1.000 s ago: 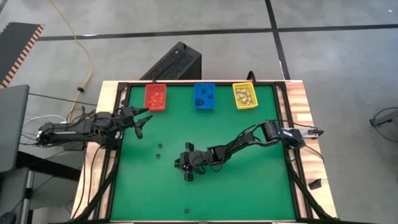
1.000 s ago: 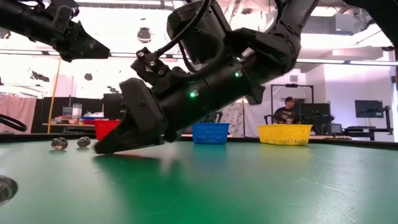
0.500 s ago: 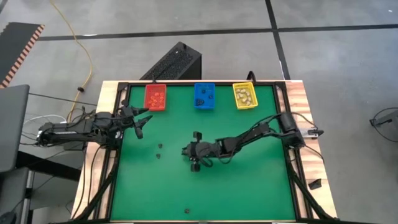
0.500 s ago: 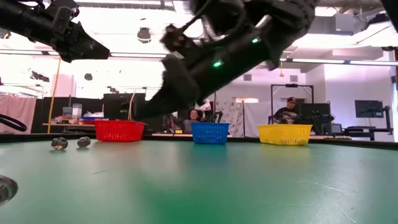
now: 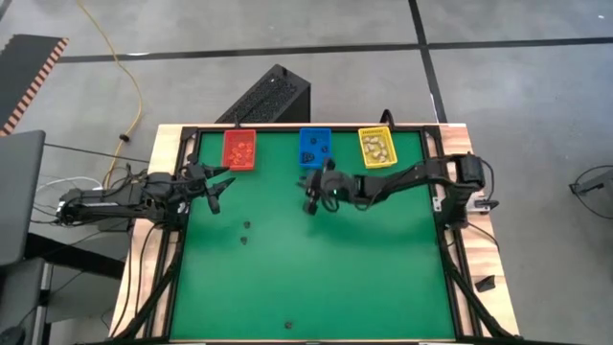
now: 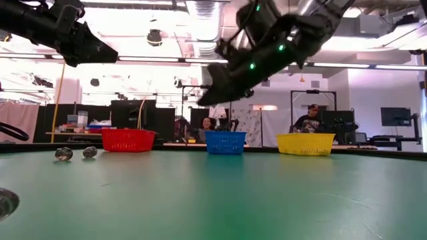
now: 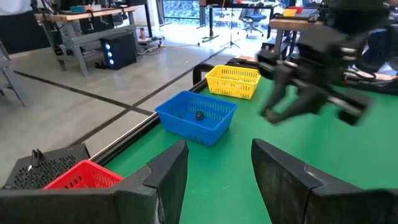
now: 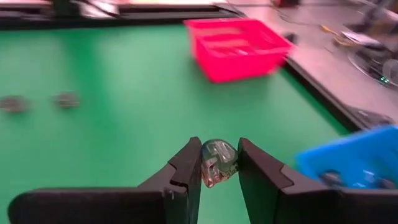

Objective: Sort Halloween decoration
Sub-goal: Put the black skull toy into the blue bin

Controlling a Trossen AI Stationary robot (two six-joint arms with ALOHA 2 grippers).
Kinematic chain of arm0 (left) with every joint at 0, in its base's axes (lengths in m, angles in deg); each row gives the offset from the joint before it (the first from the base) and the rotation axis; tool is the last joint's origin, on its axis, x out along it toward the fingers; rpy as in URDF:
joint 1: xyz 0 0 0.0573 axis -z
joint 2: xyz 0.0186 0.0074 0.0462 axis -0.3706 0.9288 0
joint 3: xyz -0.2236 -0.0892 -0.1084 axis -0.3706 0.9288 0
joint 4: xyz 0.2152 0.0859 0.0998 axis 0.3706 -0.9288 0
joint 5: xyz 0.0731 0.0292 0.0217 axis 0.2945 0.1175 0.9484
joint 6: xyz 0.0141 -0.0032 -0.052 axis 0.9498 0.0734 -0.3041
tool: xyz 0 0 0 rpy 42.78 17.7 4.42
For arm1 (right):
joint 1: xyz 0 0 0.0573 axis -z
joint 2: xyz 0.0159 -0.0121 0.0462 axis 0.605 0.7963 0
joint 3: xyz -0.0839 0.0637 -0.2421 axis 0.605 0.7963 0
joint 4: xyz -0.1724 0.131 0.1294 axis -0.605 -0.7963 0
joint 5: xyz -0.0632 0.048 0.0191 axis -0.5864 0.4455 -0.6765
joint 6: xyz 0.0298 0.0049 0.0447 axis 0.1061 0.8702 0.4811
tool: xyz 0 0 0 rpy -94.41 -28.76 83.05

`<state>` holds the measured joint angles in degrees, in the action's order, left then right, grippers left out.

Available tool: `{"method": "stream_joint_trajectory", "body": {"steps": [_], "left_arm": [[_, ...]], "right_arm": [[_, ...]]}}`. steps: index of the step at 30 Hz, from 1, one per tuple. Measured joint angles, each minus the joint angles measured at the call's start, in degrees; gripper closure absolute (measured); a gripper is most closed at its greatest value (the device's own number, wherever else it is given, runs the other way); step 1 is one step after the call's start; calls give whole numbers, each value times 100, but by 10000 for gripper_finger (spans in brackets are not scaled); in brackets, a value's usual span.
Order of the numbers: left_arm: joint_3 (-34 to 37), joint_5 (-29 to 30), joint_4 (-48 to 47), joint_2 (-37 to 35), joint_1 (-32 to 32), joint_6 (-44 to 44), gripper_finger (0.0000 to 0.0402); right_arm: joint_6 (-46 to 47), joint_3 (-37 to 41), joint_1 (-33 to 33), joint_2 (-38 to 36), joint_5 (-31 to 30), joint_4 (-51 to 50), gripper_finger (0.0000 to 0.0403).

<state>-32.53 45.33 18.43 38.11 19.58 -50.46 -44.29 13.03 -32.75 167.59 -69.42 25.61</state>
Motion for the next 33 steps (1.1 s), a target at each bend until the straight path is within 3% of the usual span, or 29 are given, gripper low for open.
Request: {"method": "stream_joint_trajectory", "body": {"steps": [11, 19, 31, 33], "left_arm": [[2, 4, -83, 2, 0, 158, 233], [0, 4, -29, 2, 0, 152, 233], [0, 2, -33, 2, 0, 8, 233], [0, 2, -34, 2, 0, 8, 233]], "right_arm": [[501, -10, 1381, 11, 81, -294, 285], [589, -10, 1669, 46, 846, -346, 281], [632, -17, 1710, 46, 649, -374, 171], [501, -17, 1706, 46, 993, -277, 164]]}}
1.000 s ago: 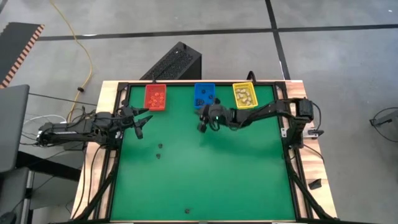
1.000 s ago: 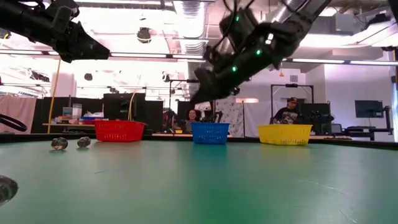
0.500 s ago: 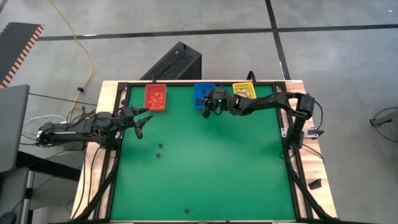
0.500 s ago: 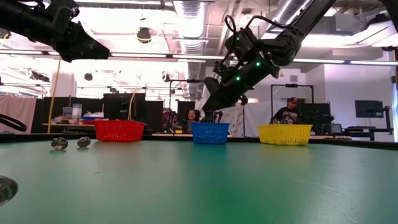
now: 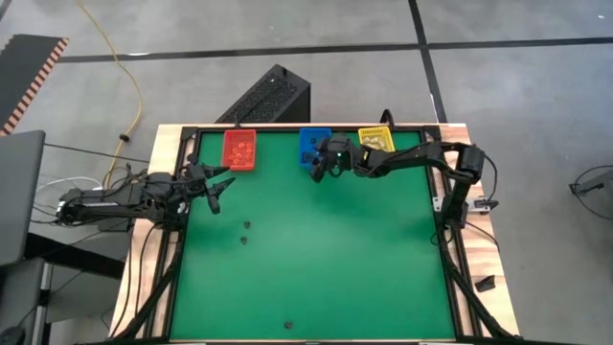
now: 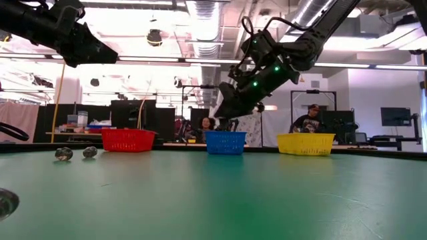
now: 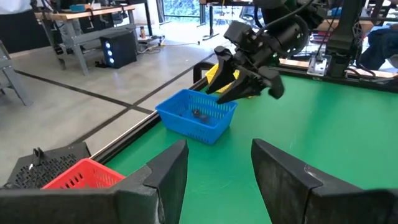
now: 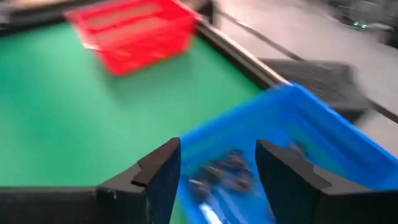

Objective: Sort Halloween decoration
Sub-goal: Put the black skull toy into the blue bin

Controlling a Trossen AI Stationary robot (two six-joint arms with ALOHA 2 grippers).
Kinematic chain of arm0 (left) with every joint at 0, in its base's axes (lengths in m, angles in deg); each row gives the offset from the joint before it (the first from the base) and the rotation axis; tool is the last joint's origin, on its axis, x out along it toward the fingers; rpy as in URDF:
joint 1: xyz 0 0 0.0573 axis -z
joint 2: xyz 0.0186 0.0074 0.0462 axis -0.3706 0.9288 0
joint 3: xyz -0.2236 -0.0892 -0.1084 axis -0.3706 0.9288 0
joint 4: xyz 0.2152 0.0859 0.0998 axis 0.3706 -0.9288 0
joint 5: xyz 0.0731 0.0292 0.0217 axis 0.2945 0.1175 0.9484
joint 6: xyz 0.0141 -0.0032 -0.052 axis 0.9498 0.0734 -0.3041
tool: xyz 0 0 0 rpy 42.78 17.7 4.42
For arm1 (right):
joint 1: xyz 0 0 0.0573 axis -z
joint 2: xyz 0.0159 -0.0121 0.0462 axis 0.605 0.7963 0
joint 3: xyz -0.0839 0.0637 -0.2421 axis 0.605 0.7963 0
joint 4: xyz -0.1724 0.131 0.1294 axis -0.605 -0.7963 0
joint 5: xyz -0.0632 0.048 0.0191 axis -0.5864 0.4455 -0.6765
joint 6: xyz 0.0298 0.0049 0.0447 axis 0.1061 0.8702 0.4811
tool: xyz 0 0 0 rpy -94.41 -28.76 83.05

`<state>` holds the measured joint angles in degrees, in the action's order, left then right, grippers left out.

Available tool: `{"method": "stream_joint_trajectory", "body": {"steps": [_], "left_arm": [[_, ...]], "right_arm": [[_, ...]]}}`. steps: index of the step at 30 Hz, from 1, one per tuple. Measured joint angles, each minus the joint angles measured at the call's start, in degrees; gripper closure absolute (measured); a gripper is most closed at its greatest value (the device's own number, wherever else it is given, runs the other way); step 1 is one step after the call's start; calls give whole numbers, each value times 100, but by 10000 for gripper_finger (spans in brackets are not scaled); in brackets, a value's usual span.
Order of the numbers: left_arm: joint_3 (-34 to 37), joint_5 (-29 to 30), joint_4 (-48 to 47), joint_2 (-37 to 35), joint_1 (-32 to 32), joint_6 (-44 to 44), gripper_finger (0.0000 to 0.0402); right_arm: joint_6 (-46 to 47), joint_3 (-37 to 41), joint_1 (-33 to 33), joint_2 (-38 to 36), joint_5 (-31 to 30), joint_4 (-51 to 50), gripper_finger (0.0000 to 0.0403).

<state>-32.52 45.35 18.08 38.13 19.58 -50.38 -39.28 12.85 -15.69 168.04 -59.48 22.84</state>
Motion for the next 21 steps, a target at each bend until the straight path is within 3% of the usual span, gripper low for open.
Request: {"method": "stream_joint_trajectory", "body": {"steps": [4, 7, 15, 21], "left_arm": [[0, 0, -3, 0, 0, 4, 233], [1, -1, -3, -1, 0, 46, 233], [0, -1, -4, 0, -1, 44, 233], [0, 0, -3, 0, 0, 44, 233]], "right_arm": [[119, -4, -247, 0, 1263, 633, 167], [307, -7, -671, 0, 1511, 1004, 173], [-611, -212, -2057, 0, 673, 1342, 174], [-853, -533, -2516, 55, -32, 1363, 174]]}}
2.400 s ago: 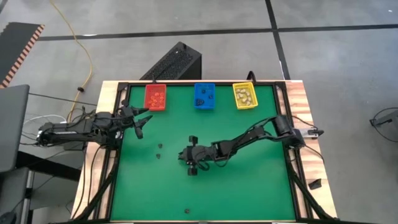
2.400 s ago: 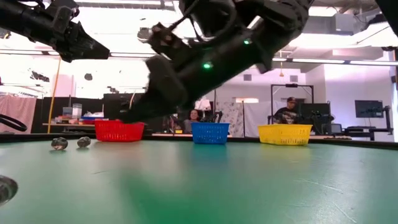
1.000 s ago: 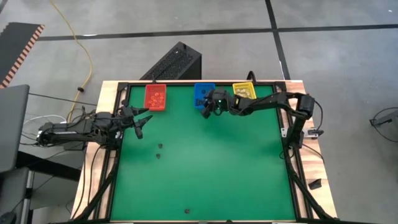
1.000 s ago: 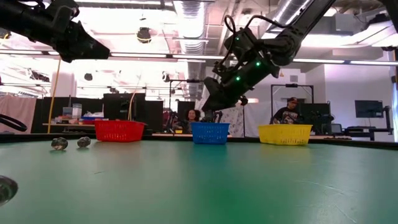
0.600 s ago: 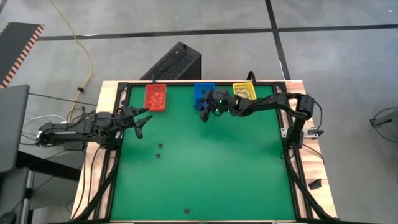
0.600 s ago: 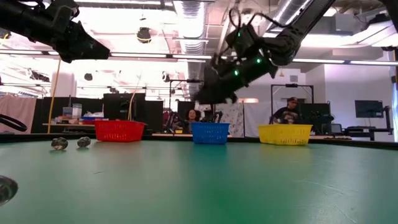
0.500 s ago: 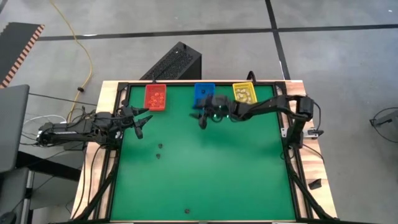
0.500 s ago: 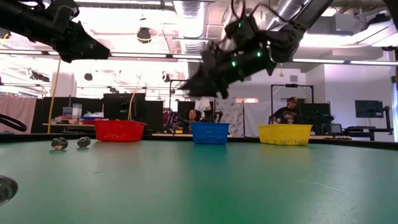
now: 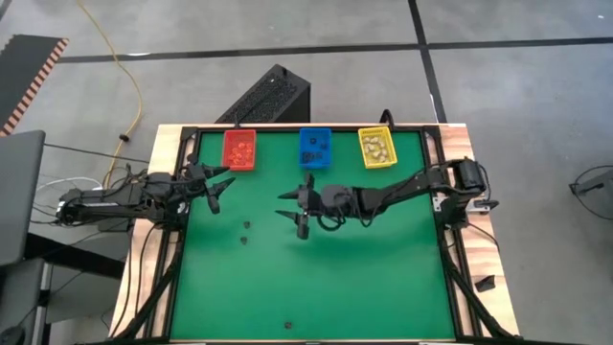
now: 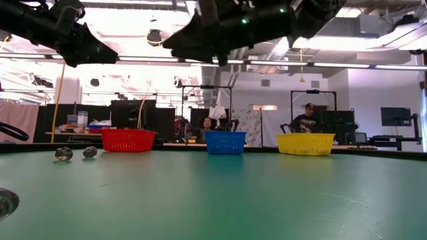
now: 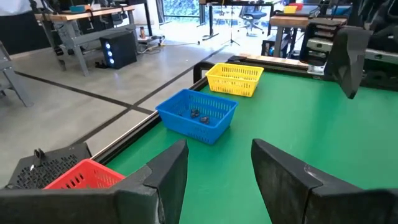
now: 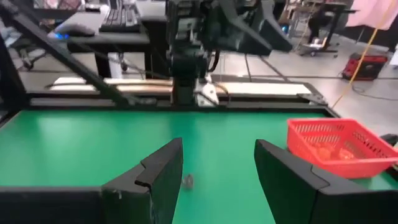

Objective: Sort Halloween decoration
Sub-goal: Put the black skull toy into the blue bin

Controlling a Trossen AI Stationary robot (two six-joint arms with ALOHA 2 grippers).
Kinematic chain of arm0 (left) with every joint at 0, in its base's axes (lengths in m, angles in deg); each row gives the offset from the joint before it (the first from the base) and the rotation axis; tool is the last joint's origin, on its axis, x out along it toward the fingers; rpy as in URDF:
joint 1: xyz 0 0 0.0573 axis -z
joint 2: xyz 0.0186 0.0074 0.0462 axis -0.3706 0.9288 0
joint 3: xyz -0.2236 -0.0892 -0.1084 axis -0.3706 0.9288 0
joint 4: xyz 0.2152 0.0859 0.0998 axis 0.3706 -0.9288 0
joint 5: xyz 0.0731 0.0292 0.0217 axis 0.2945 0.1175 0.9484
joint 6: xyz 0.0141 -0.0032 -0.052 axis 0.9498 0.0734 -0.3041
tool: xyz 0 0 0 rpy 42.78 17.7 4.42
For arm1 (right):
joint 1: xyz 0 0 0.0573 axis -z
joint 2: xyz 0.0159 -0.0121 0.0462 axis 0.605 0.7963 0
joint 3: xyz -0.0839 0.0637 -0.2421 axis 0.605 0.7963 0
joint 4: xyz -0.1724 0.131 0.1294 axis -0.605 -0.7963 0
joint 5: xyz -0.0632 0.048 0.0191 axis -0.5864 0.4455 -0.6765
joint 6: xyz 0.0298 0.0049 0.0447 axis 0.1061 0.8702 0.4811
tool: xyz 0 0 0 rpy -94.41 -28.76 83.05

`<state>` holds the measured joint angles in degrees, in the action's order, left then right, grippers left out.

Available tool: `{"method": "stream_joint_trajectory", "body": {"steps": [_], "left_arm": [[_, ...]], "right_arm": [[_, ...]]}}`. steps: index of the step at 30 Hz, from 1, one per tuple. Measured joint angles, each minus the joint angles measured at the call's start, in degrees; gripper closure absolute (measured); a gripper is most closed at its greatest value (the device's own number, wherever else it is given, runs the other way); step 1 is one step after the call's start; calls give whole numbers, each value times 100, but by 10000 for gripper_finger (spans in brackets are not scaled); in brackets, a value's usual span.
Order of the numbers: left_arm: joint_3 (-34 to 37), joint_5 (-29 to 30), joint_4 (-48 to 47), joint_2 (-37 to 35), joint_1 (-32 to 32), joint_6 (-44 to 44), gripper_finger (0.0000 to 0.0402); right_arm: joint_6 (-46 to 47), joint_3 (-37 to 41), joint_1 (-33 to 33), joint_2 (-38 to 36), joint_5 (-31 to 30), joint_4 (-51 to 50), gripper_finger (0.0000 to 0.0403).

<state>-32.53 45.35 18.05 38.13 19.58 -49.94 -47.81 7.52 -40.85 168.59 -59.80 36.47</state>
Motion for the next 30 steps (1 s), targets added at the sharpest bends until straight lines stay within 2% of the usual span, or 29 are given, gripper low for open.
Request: {"method": "stream_joint_trajectory", "body": {"steps": [6, 12, 22, 26, 30], "left_arm": [[2, 2, 48, -15, -2, 8, 233], [0, 190, 60, -95, -2, 67, 233], [0, 267, 0, -131, -2, 175, 233], [0, 267, -13, -128, -2, 172, 233], [0, 264, -11, -128, -2, 168, 233]], "right_arm": [[117, -598, 22, 840, -3, -29, 175], [-10, -1693, 64, 1866, 154, 2, 175], [-89, -3701, 88, 3429, 604, -1097, 154], [-220, -4320, 120, 3770, 603, -1650, 148], [-103, -4461, 163, 3787, 606, -1904, 147]]}}
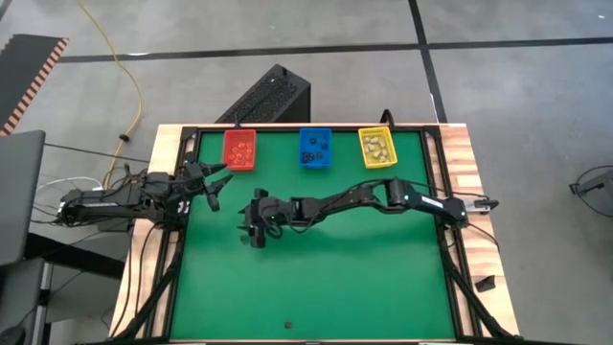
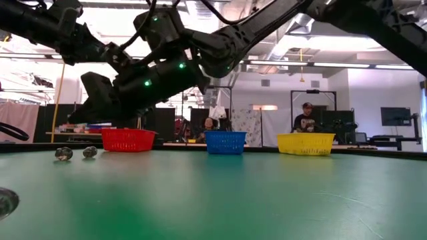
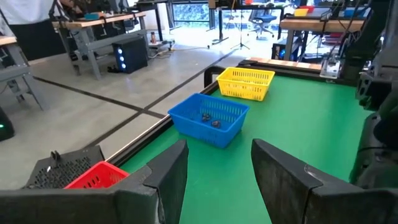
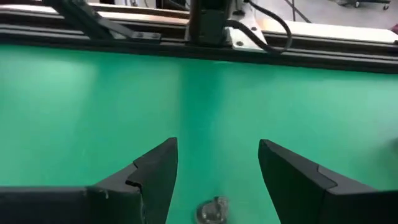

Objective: Sort Halloween decoration
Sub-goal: Put the black skull toy into the blue bin

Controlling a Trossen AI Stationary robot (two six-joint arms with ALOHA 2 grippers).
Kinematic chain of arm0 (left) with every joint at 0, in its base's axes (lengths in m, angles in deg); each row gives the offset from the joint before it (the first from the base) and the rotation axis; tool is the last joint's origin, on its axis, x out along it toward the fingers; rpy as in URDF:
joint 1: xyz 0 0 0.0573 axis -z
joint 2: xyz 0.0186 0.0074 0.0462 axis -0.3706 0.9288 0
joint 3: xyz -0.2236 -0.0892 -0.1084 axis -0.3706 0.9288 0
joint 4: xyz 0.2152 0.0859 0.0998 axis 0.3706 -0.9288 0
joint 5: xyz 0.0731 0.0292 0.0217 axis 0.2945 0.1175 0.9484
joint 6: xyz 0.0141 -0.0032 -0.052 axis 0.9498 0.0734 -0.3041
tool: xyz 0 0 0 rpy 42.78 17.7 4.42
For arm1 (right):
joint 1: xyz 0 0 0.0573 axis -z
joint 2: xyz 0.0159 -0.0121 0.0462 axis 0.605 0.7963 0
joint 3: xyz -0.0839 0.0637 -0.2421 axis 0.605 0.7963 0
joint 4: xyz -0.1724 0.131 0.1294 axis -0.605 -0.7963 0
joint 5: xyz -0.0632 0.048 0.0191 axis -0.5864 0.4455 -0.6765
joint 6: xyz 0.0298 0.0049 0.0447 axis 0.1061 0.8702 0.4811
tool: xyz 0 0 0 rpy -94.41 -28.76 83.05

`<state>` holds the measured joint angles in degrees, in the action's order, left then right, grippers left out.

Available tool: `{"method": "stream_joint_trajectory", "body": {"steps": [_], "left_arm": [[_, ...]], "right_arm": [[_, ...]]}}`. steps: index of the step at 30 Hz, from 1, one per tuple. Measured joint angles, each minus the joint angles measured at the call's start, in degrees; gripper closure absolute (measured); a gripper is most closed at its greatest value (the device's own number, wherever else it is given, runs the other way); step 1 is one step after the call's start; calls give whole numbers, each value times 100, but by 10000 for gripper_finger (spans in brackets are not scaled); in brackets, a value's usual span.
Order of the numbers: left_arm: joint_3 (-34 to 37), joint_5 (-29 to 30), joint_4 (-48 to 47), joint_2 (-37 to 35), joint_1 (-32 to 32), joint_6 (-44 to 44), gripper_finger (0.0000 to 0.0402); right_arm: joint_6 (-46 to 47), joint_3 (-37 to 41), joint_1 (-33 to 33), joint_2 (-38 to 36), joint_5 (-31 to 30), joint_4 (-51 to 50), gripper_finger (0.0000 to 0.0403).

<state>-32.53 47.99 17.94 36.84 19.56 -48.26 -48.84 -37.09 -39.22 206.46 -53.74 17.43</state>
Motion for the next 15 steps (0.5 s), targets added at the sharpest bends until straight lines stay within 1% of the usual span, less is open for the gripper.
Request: {"method": "stream_joint_trajectory", "body": {"steps": [4, 15], "left_arm": [[0, 0, 0, 0, 0, 2, 233], [0, 0, 7, 0, 0, -17, 233]], "right_arm": [[121, 41, 31, 4, 0, -151, 147], [121, 39, 37, 0, 11, -187, 147]]}}
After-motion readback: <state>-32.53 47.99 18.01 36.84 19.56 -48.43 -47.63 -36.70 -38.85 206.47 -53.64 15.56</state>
